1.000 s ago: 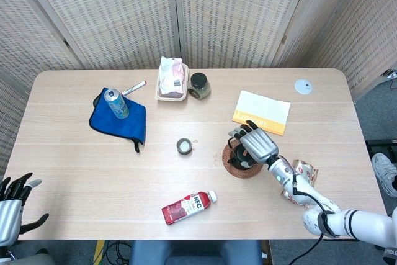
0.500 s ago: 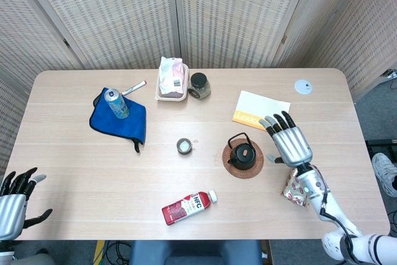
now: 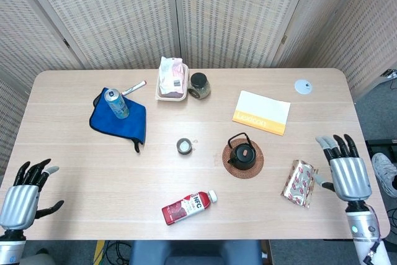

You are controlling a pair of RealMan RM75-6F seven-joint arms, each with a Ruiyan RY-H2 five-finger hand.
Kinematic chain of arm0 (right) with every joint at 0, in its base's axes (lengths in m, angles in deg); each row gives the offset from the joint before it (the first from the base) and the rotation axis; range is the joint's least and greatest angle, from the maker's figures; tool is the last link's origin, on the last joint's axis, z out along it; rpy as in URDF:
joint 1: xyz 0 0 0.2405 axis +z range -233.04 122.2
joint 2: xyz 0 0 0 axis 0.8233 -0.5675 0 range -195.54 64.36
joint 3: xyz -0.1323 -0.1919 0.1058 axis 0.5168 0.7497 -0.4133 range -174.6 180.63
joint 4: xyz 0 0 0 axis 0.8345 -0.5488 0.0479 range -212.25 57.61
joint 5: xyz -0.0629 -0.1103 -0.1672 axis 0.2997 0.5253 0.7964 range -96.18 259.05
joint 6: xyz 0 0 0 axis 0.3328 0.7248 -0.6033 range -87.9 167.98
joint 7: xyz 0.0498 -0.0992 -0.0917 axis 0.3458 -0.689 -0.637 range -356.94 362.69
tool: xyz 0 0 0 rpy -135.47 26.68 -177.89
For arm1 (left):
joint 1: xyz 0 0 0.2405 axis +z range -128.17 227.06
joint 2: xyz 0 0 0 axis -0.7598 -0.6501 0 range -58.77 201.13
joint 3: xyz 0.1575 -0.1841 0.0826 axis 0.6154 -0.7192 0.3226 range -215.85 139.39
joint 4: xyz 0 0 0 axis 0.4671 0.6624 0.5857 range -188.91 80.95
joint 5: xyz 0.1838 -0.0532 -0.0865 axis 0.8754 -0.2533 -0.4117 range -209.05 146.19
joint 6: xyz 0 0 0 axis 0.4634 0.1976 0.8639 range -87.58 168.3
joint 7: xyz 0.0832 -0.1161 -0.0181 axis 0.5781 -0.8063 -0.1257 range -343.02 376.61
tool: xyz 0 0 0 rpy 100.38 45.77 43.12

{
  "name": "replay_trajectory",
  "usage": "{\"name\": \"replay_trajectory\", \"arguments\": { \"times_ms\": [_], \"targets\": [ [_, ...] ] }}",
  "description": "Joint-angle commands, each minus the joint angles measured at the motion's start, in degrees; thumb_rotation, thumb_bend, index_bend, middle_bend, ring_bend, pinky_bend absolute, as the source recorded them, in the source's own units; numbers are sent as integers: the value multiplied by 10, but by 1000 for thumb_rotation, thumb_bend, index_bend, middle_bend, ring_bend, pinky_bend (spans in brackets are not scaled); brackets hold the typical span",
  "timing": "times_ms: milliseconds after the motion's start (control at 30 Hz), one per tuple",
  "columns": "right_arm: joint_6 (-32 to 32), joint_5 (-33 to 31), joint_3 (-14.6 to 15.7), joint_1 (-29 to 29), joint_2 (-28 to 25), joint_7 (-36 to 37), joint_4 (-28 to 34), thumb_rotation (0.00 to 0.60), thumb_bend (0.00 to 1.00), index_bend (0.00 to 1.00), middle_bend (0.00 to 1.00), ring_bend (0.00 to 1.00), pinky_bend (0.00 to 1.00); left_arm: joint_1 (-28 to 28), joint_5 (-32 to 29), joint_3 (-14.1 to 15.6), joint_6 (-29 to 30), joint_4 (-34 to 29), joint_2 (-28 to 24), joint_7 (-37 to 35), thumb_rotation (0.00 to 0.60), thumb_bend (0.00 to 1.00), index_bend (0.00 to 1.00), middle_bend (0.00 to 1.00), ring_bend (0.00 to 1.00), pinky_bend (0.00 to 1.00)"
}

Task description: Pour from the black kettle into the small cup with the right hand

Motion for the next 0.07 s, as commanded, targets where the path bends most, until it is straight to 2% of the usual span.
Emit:
{"name": "replay_trajectory", "arguments": {
  "times_ms": [33,67],
  "targets": [
    [26,17,9,-30,-2,19,-5,546,0,149,201,92,80,-3,0,-2,-1,-1,3,1,600,135,232,107,131,3],
    [28,19,9,-35,-1,24,-7,546,0,149,205,92,80,-4,0,-2,-1,-1,4,2,600,135,232,106,131,3]
  ]
}}
